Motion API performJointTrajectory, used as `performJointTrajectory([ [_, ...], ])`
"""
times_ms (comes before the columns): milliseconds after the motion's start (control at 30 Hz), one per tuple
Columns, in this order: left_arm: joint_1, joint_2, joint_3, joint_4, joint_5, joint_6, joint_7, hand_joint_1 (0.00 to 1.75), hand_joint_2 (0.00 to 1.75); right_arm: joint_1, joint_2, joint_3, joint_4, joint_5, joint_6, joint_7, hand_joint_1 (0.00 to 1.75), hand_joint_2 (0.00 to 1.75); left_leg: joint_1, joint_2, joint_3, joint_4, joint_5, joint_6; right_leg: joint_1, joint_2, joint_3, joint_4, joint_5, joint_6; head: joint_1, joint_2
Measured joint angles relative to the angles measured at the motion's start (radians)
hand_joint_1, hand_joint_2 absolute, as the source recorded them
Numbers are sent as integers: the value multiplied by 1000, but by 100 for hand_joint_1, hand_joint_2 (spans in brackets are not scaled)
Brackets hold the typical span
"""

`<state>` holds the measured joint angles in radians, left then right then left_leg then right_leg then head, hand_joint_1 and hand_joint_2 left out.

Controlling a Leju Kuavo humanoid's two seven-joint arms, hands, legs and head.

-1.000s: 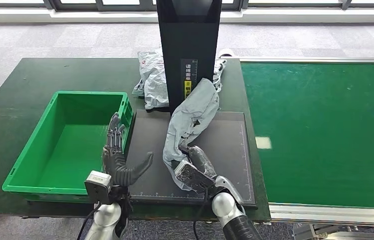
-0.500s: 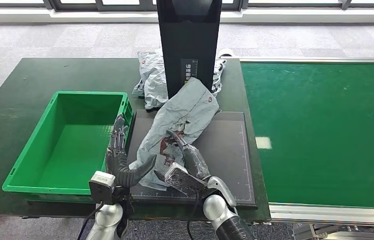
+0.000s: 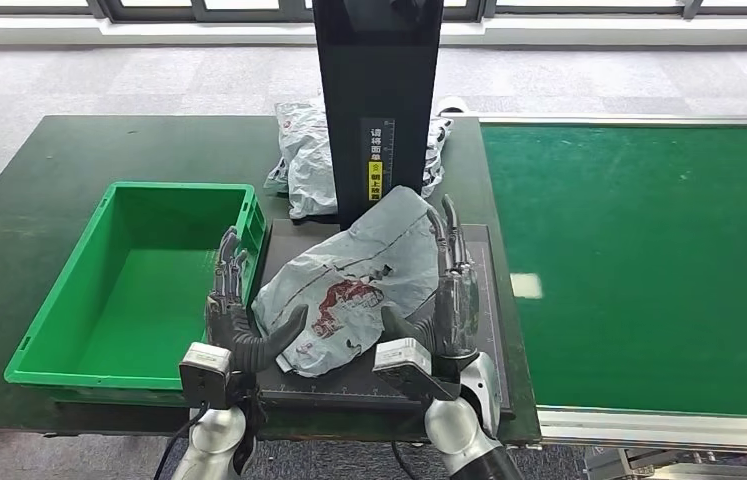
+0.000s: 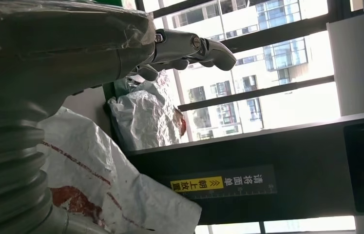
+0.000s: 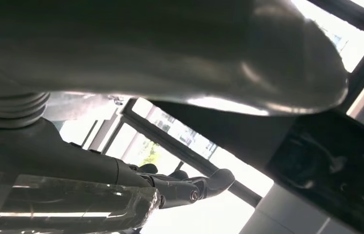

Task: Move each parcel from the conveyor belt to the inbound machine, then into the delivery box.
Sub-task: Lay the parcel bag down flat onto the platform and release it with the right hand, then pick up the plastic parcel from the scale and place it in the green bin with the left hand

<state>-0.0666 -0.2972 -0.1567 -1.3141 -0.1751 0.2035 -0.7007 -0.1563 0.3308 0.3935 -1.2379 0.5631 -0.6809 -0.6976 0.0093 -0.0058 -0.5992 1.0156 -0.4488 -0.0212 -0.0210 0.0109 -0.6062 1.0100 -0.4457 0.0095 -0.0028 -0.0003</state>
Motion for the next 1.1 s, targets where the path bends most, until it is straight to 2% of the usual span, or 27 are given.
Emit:
performJointTrajectory([
  [167, -3, 0, -11, 0, -18, 33, 0, 0, 175, 46, -8, -4, -131, 79, -14, 0, 0, 0, 0, 1, 0, 0, 0, 0, 0, 1, -1, 0, 0, 0, 0, 0],
  [267, -8, 1, -31, 6, -90, 73, 0, 0, 175, 76, -12, -27, -242, 151, -17, -2, 0, 0, 0, 1, 0, 0, 0, 0, 0, 1, -1, 0, 0, 0, 0, 0],
  [400, -19, 2, -52, 26, -149, 93, 0, 0, 175, 98, -13, -53, -328, 173, -20, -1, 0, 0, 0, 3, 1, 0, -1, -1, 0, 3, -1, 0, 0, 0, 0, 0],
  [500, -67, -2, -68, 81, -228, 117, 19, 0, 175, 121, -14, -74, -403, 180, -19, 0, 0, 0, 0, 1, 0, 1, 0, 0, 0, 2, -2, 0, 0, 0, 0, 0],
  [567, -123, -8, -85, 144, -331, 156, 67, 0, 175, 132, -14, -84, -461, 181, -20, 0, 0, 0, 0, 0, 0, 1, 0, 0, 0, 0, -1, 0, 1, -1, 0, 0],
  [667, -212, -25, -121, 256, -476, 219, 189, 0, 175, 139, -14, -85, -514, 179, -20, 1, 0, 0, 0, 2, 0, 1, 0, 0, 0, 2, -1, 0, 2, -1, 0, 0],
  [767, -299, -48, -176, 388, -545, 257, 297, 0, 175, 141, -15, -85, -539, 173, -20, 1, 0, 0, 0, 1, 0, 1, 1, 0, 0, 1, 0, 0, 3, -1, 0, 0],
  [900, -365, -65, -243, 522, -555, 272, 344, 0, 175, 142, -15, -85, -552, 168, -19, 1, 0, 0, -1, 2, 0, 1, 1, 0, 0, 2, 0, 0, 3, -1, 0, 0],
  [1100, -422, -71, -302, 667, -557, 297, 414, 0, 175, 141, -15, -85, -552, 146, -19, 1, 0, 0, 0, 1, 0, 0, 1, 0, 0, 1, 0, 0, 2, -1, 0, 0],
])
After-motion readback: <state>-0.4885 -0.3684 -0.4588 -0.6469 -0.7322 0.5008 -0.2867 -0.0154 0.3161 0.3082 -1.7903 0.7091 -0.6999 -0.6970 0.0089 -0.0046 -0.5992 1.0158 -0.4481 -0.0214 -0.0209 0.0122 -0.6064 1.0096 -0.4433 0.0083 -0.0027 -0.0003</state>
